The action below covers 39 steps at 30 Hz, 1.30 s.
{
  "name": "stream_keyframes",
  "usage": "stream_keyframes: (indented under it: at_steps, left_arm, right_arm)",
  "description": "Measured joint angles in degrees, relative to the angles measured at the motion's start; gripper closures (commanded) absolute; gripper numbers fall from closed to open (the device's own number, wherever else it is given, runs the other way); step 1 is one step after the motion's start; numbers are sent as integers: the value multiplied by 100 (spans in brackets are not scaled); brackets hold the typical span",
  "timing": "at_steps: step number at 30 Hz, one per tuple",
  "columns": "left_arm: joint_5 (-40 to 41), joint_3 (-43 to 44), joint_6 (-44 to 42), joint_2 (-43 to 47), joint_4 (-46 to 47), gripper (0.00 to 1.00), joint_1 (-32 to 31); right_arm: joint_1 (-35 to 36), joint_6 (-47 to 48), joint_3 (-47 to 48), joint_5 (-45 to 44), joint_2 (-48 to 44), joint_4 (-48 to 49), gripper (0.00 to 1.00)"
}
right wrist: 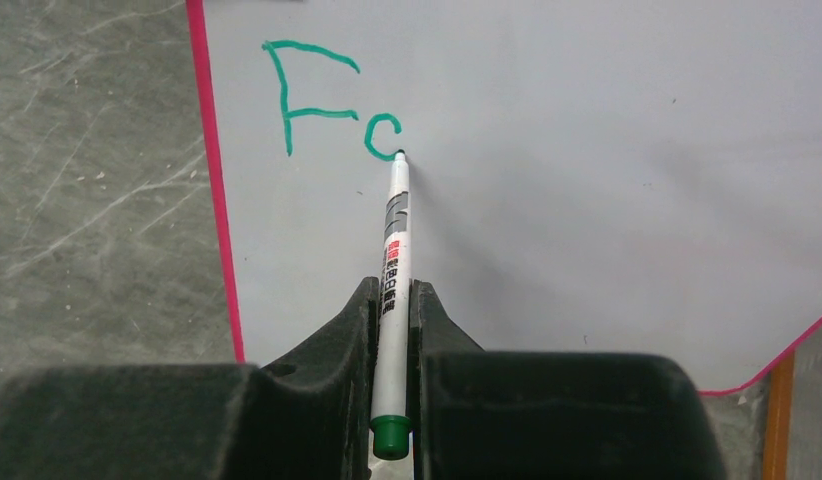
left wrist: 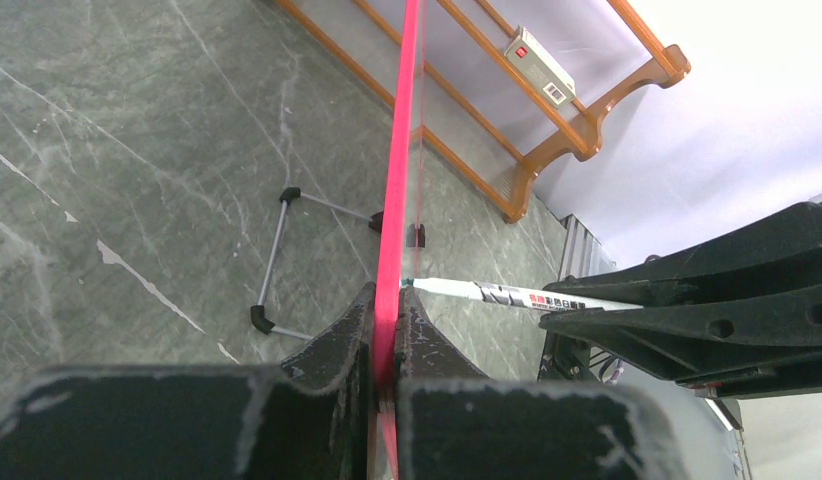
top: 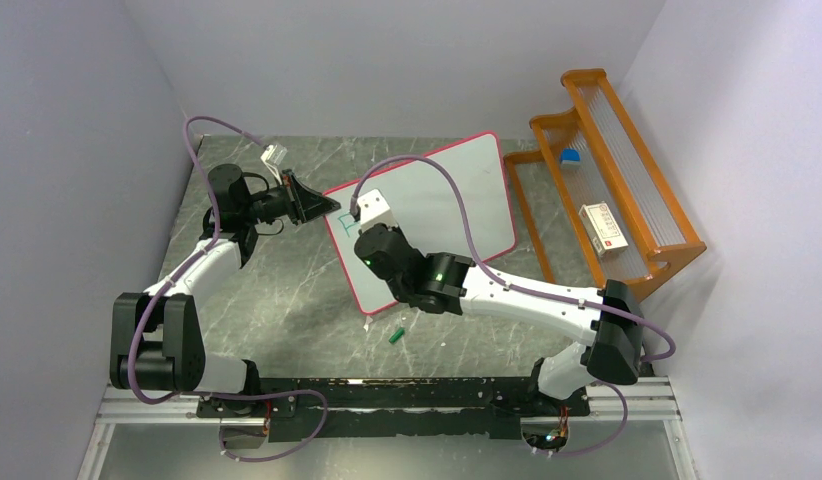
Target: Write a sentence on the whiteboard
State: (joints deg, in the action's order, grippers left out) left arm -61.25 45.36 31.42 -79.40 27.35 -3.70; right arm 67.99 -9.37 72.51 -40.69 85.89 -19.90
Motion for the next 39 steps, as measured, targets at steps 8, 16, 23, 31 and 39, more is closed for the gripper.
stream_keyframes:
  at_steps: [8, 16, 23, 31, 39]
  left_arm:
    - [-2, 0, 0, 0, 0, 95, 0]
    - [-2, 2, 0, 0, 0, 95, 0]
    - [-2, 2, 0, 0, 0, 95, 0]
    - [-2, 2, -2, 0, -4, 95, 0]
    - [-2, 2, -9, 0, -11, 95, 0]
  right_arm:
    - [-57, 50, -2, -74, -22, 170, 100]
    - [-87, 66, -2, -66, -28, 295, 100]
    - [-90, 63, -2, -48, -28, 295, 100]
    - [-92, 63, -2, 7, -31, 295, 100]
    - [-92, 63, -2, 46, -31, 297, 100]
